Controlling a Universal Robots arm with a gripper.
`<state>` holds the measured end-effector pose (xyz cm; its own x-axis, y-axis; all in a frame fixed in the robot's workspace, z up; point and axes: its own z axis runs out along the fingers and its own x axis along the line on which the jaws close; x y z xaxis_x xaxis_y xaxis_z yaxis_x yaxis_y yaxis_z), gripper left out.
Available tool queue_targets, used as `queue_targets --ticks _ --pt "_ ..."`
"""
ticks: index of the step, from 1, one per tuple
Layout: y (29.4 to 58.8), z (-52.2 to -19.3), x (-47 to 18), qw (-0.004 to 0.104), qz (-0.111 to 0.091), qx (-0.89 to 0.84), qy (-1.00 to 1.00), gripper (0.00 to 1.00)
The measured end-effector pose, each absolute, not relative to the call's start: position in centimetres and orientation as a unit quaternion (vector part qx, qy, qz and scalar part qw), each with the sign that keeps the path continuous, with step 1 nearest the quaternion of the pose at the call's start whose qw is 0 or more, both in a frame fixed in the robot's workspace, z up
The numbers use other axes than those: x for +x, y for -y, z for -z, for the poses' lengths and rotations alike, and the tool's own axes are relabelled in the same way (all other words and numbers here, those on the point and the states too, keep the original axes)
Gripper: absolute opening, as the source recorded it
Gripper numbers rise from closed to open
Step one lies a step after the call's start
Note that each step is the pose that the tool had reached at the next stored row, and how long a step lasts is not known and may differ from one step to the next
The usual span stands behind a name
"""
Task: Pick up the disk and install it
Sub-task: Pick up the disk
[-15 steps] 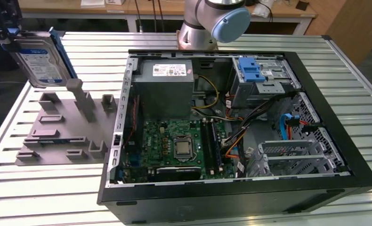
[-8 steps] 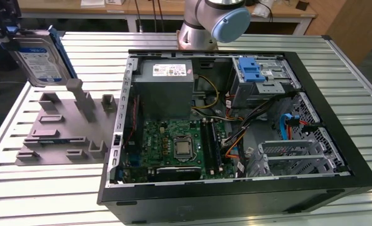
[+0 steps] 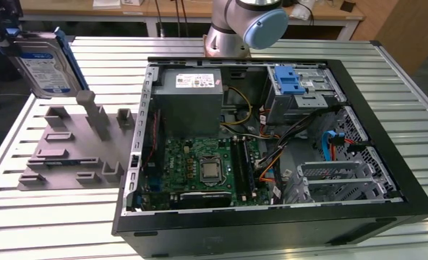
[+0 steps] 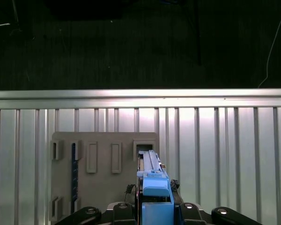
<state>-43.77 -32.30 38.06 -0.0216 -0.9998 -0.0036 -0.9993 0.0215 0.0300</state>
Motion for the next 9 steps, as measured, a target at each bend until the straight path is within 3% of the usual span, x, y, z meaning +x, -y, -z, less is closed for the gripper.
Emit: queue_targets --ticks 9 --pt "32.28 -38.60 -43.77 0.009 0.012 0.699 0.715 0.36"
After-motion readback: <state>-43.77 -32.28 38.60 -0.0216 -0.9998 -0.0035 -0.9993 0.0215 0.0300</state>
